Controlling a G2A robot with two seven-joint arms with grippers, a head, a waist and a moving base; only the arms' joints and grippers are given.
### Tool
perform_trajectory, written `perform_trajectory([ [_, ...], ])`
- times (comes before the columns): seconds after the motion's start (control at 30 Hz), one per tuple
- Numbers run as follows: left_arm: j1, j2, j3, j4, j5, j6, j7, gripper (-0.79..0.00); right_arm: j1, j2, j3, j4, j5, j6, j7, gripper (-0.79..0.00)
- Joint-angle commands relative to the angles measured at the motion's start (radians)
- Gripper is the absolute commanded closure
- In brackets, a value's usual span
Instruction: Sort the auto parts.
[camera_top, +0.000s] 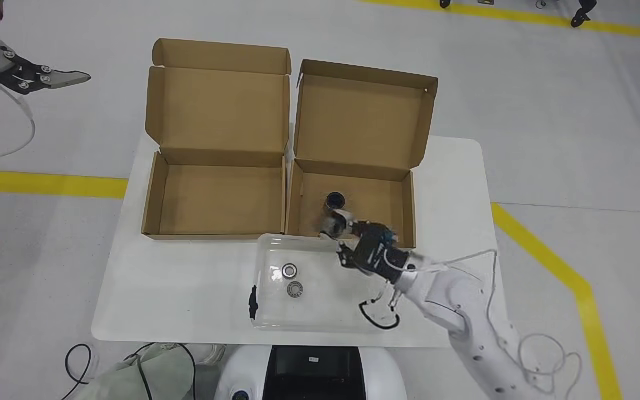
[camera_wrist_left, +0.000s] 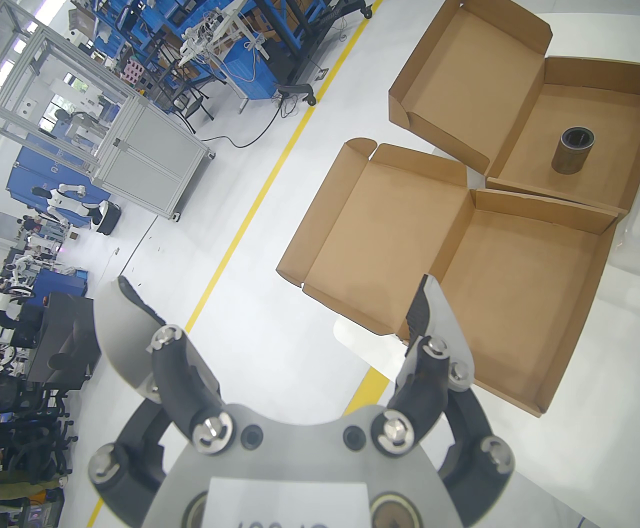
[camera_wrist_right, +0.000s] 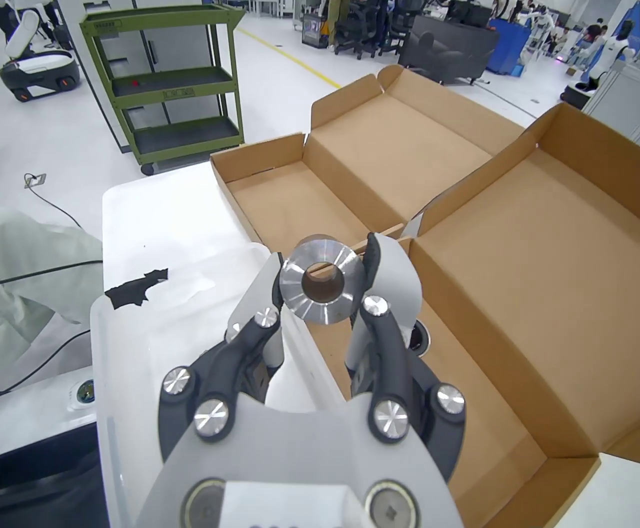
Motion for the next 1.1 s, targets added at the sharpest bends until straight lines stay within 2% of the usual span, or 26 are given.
perform_trajectory([
  [0.0,0.0,0.0,0.0,0.0,0.0,0.0,0.0,-0.785,-0.011,0.002,0.015,-0.006,0.001,0.004,-0.031,0.0],
  [0.37,0.0,0.0,0.0,0.0,0.0,0.0,0.0,-0.785,-0.036,0.012,0.099,-0.058,0.008,-0.001,-0.132,0.0],
  [1.07,0.0,0.0,0.0,0.0,0.0,0.0,0.0,-0.785,0.02,0.005,0.088,-0.033,0.034,-0.044,-0.216,0.0],
])
